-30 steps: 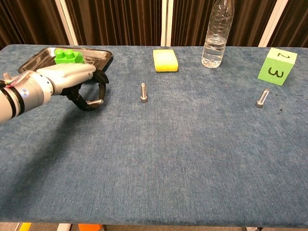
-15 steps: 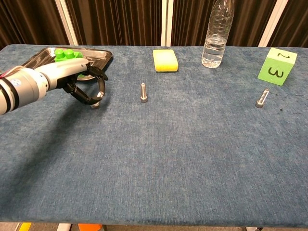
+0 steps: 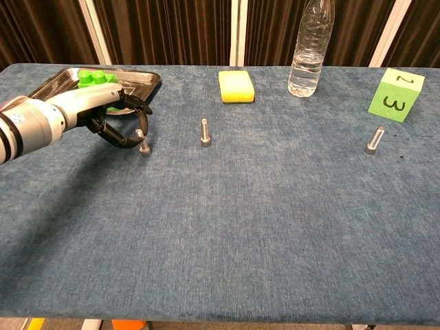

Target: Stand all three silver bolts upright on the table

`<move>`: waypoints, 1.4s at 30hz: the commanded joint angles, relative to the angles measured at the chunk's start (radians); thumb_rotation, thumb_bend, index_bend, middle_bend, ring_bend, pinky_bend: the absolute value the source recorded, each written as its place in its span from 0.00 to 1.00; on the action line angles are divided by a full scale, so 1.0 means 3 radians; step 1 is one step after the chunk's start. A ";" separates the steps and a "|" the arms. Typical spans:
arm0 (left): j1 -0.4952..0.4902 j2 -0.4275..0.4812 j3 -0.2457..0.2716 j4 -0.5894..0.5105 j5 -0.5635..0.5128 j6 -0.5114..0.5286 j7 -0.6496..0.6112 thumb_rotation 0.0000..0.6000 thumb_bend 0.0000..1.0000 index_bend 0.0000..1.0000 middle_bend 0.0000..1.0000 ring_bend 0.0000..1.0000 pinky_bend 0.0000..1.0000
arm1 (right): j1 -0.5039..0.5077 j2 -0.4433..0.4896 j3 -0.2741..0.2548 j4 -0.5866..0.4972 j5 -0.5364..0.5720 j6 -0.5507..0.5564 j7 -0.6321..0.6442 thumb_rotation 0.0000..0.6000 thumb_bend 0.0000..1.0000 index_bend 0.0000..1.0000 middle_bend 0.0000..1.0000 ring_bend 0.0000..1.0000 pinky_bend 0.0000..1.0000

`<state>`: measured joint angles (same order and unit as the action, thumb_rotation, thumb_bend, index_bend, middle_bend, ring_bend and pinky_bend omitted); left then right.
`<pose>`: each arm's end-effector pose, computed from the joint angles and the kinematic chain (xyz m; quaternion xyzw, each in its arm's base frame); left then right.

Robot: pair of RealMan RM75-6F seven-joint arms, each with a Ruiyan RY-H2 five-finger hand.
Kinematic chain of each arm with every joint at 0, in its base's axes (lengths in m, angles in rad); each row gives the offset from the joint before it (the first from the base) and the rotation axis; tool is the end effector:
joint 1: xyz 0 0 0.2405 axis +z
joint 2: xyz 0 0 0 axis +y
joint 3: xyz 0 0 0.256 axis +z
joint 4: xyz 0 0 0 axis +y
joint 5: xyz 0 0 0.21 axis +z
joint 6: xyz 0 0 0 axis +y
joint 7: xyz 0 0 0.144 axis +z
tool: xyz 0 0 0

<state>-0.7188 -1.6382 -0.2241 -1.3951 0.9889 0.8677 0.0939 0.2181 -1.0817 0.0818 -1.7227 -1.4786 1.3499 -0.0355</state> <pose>-0.1624 0.3460 -0.0440 -0.6536 -0.5421 -0.3875 0.3589 -0.2705 -0.2229 0.1479 0.6328 -0.3909 0.4050 0.5318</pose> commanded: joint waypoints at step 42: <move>0.2059 0.1699 0.0705 -0.0753 0.1165 0.2664 -0.0263 1.00 0.22 0.31 0.15 0.01 0.00 | -0.0312 0.0217 -0.0220 0.0484 -0.0408 0.0451 0.0954 1.00 0.22 0.13 0.15 0.00 0.03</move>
<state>-0.1310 -1.1308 -0.0355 -1.6128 1.3131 1.6374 0.0276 0.1290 -1.0165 0.0192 -1.5803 -1.6011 1.4817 0.2461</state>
